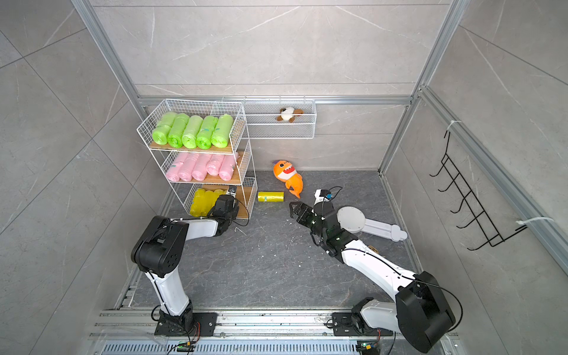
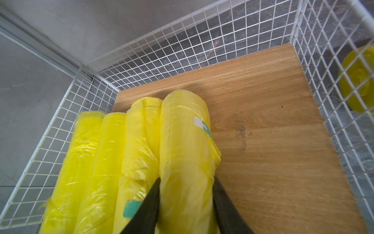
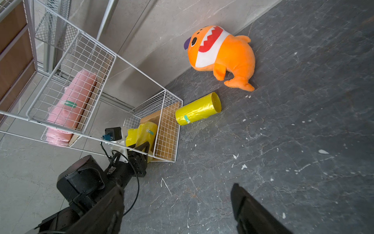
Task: Sort the rolls of trash bags by color and place them on the shelf
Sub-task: Place the roll of trash bags on the shelf, then pick up the roll of trash bags from the center of the board.
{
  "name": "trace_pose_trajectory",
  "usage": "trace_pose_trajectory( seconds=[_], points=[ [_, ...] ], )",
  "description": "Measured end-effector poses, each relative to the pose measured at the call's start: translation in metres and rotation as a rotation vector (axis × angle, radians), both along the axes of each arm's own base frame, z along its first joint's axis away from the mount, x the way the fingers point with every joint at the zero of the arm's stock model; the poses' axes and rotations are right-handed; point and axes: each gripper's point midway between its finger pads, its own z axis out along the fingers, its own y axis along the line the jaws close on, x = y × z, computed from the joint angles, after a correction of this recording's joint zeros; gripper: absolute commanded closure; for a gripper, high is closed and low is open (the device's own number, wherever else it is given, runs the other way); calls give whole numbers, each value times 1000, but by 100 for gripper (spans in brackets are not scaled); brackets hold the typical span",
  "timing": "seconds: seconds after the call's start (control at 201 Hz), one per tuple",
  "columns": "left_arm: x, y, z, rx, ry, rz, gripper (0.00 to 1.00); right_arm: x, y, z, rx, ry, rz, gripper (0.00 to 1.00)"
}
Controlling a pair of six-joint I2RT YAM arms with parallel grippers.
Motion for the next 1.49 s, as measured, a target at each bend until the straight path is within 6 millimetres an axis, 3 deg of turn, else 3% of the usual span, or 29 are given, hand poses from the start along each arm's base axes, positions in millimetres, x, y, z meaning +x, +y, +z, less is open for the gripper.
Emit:
trace_pose_trajectory(
  seconds=[0.179, 0.408, 0.707, 0.866, 1.04, 1.194, 1.493],
  points=[
    [3, 3, -14, 50, 28, 5, 45, 0, 0, -2, 1, 7, 6, 13],
    [1, 2, -13, 41, 29, 3, 34, 2, 3, -12, -4, 33, 20, 13],
    [-19, 4, 23, -20, -31, 19, 29, 3, 6, -22, -8, 56, 32, 13],
    [-43, -1, 45, -118, -64, 18, 28, 9, 10, -33, -44, 85, 40, 13],
    [-85, -5, 60, -304, -79, -3, 29, 35, 28, -46, -113, 122, 83, 13],
    [-121, -16, 74, -536, -92, -49, 29, 73, 40, -55, -148, 137, 102, 14],
    [-152, -62, 94, -883, -8, -196, 29, 142, 49, -92, -187, 196, 72, 14]
  ],
)
